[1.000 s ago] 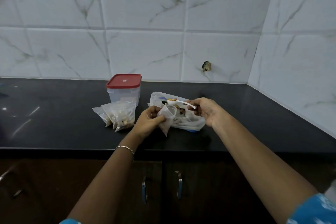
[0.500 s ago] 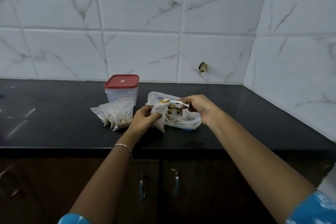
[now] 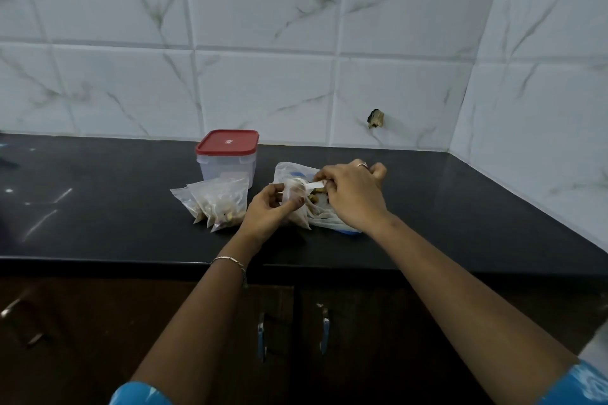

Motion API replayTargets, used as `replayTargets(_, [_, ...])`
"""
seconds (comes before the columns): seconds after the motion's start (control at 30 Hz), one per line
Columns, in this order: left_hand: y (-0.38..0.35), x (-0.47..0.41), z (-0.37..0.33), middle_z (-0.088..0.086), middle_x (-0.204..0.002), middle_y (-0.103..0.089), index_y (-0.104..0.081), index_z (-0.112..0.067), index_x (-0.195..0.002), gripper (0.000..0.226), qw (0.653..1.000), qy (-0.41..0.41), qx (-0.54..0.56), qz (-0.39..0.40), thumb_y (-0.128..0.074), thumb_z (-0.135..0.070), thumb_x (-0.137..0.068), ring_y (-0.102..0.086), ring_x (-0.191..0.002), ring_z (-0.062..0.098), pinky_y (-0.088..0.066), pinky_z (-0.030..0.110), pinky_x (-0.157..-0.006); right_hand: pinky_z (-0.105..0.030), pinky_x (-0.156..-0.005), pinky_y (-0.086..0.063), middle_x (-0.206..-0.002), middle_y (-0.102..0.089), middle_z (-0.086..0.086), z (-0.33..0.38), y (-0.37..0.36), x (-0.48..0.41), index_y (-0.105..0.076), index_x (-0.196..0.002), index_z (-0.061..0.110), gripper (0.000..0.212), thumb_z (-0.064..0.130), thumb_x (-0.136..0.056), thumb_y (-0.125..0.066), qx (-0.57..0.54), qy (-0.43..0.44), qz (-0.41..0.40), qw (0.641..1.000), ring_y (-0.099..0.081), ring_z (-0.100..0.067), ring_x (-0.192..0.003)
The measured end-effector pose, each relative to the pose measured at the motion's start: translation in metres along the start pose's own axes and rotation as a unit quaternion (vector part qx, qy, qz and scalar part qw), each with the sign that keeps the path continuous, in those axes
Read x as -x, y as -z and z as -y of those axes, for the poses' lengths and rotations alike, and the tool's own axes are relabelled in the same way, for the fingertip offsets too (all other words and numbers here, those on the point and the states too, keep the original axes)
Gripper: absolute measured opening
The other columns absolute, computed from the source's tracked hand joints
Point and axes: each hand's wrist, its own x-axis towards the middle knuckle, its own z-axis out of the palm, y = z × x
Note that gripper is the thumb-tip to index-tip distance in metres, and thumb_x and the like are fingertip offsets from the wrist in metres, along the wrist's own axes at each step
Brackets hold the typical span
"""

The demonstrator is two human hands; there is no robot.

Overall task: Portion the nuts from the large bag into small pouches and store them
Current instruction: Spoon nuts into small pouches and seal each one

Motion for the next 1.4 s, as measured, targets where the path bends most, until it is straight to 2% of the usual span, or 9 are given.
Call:
replayTargets(0.13, [0.0,0.001,0.0,0.004,-0.115,-0.066,-0.057,-0.015,-0.125,0.056,1.0,-0.013,-0.019,0.001,-0.079,-0.034,-0.076,-0.066,-0.102,0.016,-0.055,0.023,-0.074,-0.038,-0.085,-0.015,-0.103,-0.067,0.014,-0.004,0.004,0.003,-0.067,-0.111,0.037,0.03,0.016,-0.092,-0.057,0.104,0.131,-0.024,0.986,-0.05,-0.016,-0.11])
replayTargets(0.23, [0.001,0.0,0.001,0.003,-0.116,-0.065,-0.055,-0.016,-0.127,0.063,0.999,-0.013,-0.032,0.003,-0.079,-0.038,-0.074,-0.065,-0.103,0.016,-0.055,0.024,-0.075,-0.038,-0.082,-0.019,-0.094,-0.069,0.015,-0.01,0.005,0.005,-0.071,-0.102,0.035,0.034,0.012,-0.077,-0.073,0.161,0.198,-0.062,0.965,-0.058,-0.017,-0.101])
replayTargets(0.33, [0.001,0.001,-0.001,0.002,-0.117,-0.064,-0.054,-0.017,-0.128,0.065,0.999,-0.009,-0.032,0.0,-0.079,-0.04,-0.072,-0.064,-0.104,0.018,-0.057,0.032,-0.081,-0.038,-0.081,-0.02,-0.093,-0.069,0.016,-0.013,0.006,0.006,-0.072,-0.1,0.035,0.035,0.012,-0.075,-0.076,0.159,0.206,-0.088,0.961,-0.059,-0.016,-0.099])
replayTargets(0.53, [-0.001,0.005,-0.004,0.001,-0.113,-0.064,-0.054,-0.02,-0.122,0.054,0.999,-0.017,-0.044,0.002,-0.081,-0.028,-0.075,-0.064,-0.097,0.012,-0.053,0.019,-0.068,-0.037,-0.082,-0.019,-0.094,-0.069,0.017,-0.018,0.004,0.005,-0.071,-0.1,0.037,0.04,0.007,-0.073,-0.076,0.111,0.174,-0.089,0.974,-0.059,-0.013,-0.099])
replayTargets(0.67, [-0.001,0.005,-0.004,0.002,-0.116,-0.062,-0.052,-0.017,-0.125,0.062,0.999,-0.017,-0.049,0.006,-0.084,-0.023,-0.072,-0.063,-0.102,0.015,-0.055,0.023,-0.075,-0.038,-0.083,-0.018,-0.095,-0.07,0.016,-0.021,0.002,0.005,-0.071,-0.101,0.035,0.035,0.007,-0.081,-0.069,0.061,0.162,-0.094,0.981,-0.059,-0.015,-0.099])
replayTargets(0.87, [0.001,0.004,-0.004,0.002,-0.113,-0.065,-0.056,-0.017,-0.119,0.055,0.998,-0.023,-0.052,0.0,-0.083,-0.027,-0.072,-0.064,-0.102,0.018,-0.057,0.027,-0.077,-0.032,-0.082,-0.014,-0.095,-0.068,0.016,-0.029,-0.004,0.008,-0.068,-0.106,0.036,0.025,0.022,-0.096,-0.051,-0.049,0.009,-0.084,0.995,-0.054,-0.008,-0.095])
replayTargets(1.03, [0.001,0.002,-0.003,0.003,-0.112,-0.067,-0.056,-0.013,-0.121,0.058,0.999,-0.022,-0.047,-0.009,-0.083,-0.028,-0.072,-0.065,-0.103,0.018,-0.055,0.023,-0.073,-0.033,-0.089,-0.02,-0.087,-0.067,0.014,-0.049,-0.019,0.016,-0.064,-0.098,0.036,0.016,0.025,-0.091,-0.055,-0.199,-0.154,-0.018,0.968,-0.055,-0.002,-0.08])
replayTargets(1.2, [-0.002,0.005,-0.009,0.0,-0.109,-0.064,-0.053,-0.013,-0.122,0.053,0.999,-0.012,-0.051,-0.005,-0.08,-0.026,-0.077,-0.063,-0.095,0.011,-0.051,0.01,-0.058,-0.033,-0.086,-0.023,-0.087,-0.06,0.015,-0.055,-0.03,0.025,-0.062,-0.091,0.031,0.006,0.035,-0.087,-0.065,-0.157,-0.209,0.033,0.965,-0.053,-0.009,-0.085])
replayTargets(1.4, [-0.004,0.004,-0.009,0.003,-0.11,-0.067,-0.054,-0.012,-0.122,0.052,0.999,0.0,-0.048,0.01,-0.079,-0.027,-0.079,-0.065,-0.1,0.013,-0.051,0.014,-0.061,-0.034,-0.086,-0.027,-0.089,-0.06,0.013,-0.058,-0.046,0.025,-0.061,-0.089,0.03,0.007,0.034,-0.088,-0.066,-0.14,-0.228,0.058,0.962,-0.056,-0.013,-0.091])
